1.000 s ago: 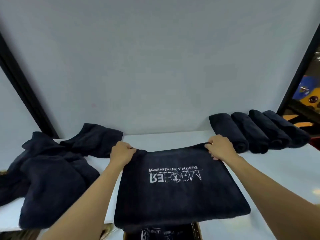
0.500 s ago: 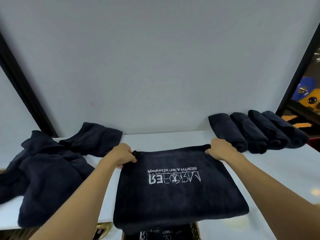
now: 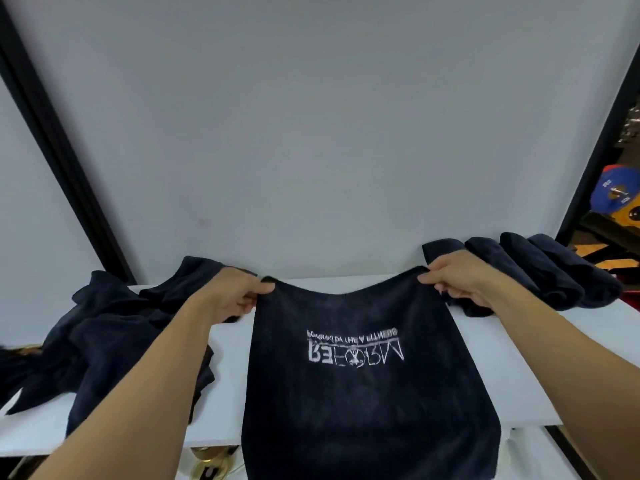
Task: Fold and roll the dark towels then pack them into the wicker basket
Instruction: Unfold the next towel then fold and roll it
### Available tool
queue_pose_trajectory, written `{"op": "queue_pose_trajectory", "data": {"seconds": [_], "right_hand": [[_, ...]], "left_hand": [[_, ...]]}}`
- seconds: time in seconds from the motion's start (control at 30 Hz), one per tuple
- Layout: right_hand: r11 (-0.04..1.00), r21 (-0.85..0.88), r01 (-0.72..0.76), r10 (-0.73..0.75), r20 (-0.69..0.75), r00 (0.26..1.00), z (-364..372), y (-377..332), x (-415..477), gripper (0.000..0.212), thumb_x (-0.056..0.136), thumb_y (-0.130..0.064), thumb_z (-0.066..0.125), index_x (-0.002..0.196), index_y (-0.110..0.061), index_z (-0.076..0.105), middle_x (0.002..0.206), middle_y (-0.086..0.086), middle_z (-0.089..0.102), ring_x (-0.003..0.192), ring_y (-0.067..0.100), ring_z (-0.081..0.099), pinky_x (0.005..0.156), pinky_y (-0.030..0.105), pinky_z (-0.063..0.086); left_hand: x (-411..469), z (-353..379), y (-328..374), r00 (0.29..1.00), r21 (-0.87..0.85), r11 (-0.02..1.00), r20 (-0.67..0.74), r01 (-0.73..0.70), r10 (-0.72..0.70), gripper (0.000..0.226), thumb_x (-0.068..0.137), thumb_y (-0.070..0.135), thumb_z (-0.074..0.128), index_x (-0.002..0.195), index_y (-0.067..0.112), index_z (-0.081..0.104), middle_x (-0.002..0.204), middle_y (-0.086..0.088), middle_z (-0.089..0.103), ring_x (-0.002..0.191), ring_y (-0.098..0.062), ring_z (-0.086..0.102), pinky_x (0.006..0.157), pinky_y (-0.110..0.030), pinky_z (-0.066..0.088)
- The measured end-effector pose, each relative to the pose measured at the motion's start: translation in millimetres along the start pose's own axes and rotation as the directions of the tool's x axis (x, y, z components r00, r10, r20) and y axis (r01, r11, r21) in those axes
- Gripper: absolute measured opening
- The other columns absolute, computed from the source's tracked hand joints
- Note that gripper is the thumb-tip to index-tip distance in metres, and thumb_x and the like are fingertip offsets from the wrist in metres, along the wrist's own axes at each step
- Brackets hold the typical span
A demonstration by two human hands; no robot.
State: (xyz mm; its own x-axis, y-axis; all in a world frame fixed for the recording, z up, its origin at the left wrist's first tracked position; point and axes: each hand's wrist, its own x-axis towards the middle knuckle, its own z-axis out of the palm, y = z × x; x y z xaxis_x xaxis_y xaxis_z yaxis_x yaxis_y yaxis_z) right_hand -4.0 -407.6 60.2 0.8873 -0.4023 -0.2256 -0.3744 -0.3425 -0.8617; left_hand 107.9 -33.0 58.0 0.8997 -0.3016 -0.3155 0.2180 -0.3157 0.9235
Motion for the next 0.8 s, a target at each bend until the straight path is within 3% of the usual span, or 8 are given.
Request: {"op": "queue_pose_trajectory", "data": {"seconds": [0.07,0.23,0.47,0.6,0.73,0.8], "right_hand": [[0.99,0.094,0.106,-0.096,-0.11,0.989,-12.4,-28.6,-3.3,0.021,0.08,-0.012,0.079,0.094,-0.006,0.065,0.072,0.003,0.058,0.055,0.009,0.049,0.048,0.021,0.034],[0.874,0.255,0.414,-0.318,-0.344,0.883,-50.5,-111.6,-32.6,0.013,0.082,-0.016,0.077,0.09,-0.012,0.068,0.075,-0.002,0.059,0.057,0.007,0.05,0.045,0.018,0.034],[0.631,0.436,0.642,-0.426,-0.497,0.756,-83.8,-163.7,-89.7,0.013,0.082,-0.008,0.074,0.082,-0.016,0.063,0.074,-0.002,0.06,0.058,0.009,0.049,0.044,0.022,0.023],[0.612,0.483,0.627,-0.441,-0.449,0.777,-82.4,-135.9,-109.2,0.016,0.082,-0.003,0.07,0.075,-0.014,0.061,0.069,-0.002,0.06,0.057,0.008,0.051,0.04,0.02,0.021],[0.757,0.475,0.449,-0.34,-0.301,0.891,-60.1,-70.0,-116.1,0.023,0.083,0.004,0.065,0.069,-0.011,0.055,0.063,0.006,0.051,0.051,0.007,0.048,0.035,0.018,0.021],[0.866,0.393,0.31,-0.266,-0.164,0.95,-47.5,-31.3,-121.9,0.027,0.083,0.003,0.066,0.066,-0.011,0.051,0.063,0.01,0.047,0.045,0.008,0.043,0.035,0.018,0.02]], "left_hand": [[-3.8,-7.4,29.9,0.994,-0.062,0.993,-0.056,-0.098,0.095,0.023,0.082,0.008,0.075,0.101,-0.004,0.069,0.099,-0.016,0.071,0.092,-0.024,0.064,0.082,-0.031,0.052],[-30.5,-29.5,118.3,0.903,-0.062,0.911,-0.175,-0.408,0.393,0.028,0.08,0.008,0.076,0.103,-0.006,0.069,0.103,-0.015,0.071,0.095,-0.025,0.066,0.093,-0.034,0.053],[-84.5,-53.8,176.9,0.73,-0.057,0.746,-0.267,-0.663,0.629,0.009,0.074,0.001,0.078,0.079,0.001,0.07,0.086,-0.012,0.066,0.083,-0.02,0.062,0.079,-0.024,0.051],[-110.2,-52.9,154.3,0.698,-0.017,0.72,-0.264,-0.693,0.666,0.012,0.074,-0.005,0.075,0.083,0.003,0.071,0.083,-0.004,0.074,0.086,-0.015,0.071,0.082,-0.021,0.053],[-114.0,-45.5,89.3,0.797,0.023,0.811,-0.173,-0.585,0.579,0.017,0.072,-0.011,0.074,0.082,0.003,0.072,0.082,-0.006,0.073,0.086,-0.018,0.069,0.088,-0.026,0.052],[-111.1,-40.2,46.2,0.866,0.044,0.873,-0.114,-0.485,0.487,0.017,0.072,-0.013,0.074,0.08,0.002,0.071,0.077,-0.009,0.07,0.081,-0.022,0.066,0.08,-0.024,0.055]]}}
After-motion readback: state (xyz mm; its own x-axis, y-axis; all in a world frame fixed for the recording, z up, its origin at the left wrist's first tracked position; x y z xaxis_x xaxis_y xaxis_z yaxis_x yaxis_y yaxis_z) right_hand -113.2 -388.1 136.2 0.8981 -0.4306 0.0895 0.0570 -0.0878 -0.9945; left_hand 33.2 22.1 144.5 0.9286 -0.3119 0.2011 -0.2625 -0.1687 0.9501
